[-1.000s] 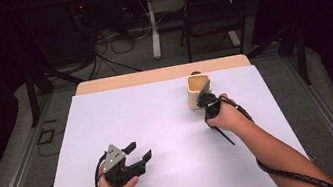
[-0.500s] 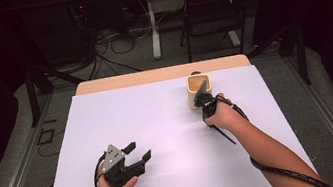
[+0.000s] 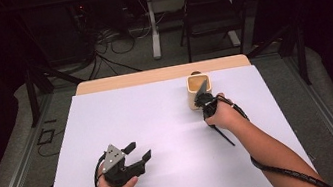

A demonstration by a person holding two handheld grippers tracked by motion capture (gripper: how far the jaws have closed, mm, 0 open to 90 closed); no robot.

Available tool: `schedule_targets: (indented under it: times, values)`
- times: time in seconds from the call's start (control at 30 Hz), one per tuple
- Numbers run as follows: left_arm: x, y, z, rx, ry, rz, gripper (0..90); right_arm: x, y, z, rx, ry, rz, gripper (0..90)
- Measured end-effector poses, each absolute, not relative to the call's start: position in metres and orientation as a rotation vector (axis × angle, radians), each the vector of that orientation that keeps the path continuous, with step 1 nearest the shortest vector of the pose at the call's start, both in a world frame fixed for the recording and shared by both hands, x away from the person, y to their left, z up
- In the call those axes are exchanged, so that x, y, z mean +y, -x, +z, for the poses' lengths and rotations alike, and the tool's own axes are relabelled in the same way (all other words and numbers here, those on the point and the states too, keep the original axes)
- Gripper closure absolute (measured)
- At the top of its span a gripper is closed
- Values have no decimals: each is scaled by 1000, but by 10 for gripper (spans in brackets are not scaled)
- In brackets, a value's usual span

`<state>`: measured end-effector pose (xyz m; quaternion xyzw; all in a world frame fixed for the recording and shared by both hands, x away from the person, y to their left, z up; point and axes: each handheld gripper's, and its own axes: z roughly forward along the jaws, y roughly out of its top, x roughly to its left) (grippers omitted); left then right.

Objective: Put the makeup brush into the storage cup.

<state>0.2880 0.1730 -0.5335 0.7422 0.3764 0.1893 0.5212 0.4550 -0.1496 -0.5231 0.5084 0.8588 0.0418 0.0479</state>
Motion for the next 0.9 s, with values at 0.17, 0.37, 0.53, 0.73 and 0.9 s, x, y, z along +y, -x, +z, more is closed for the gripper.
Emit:
schedule_targets:
  times: [0.17, 0.37, 0.53, 0.73, 0.9]
  values:
    - [173, -288, -534, 901, -1782, 451, 339, -150, -452, -514, 2586, -1556, 222, 839]
    - [172, -288, -534, 903, -1784, 453, 340, -153, -448, -494, 2614, -1487, 246, 839]
    - [172, -288, -534, 905, -1785, 454, 340, -152, -440, -480, 2626, -1445, 309, 839]
    - [172, -288, -534, 906, -1783, 454, 339, -153, -431, -473, 2607, -1422, 423, 840]
    - [172, -288, -534, 906, -1785, 456, 339, -155, -422, -466, 2605, -1379, 574, 840]
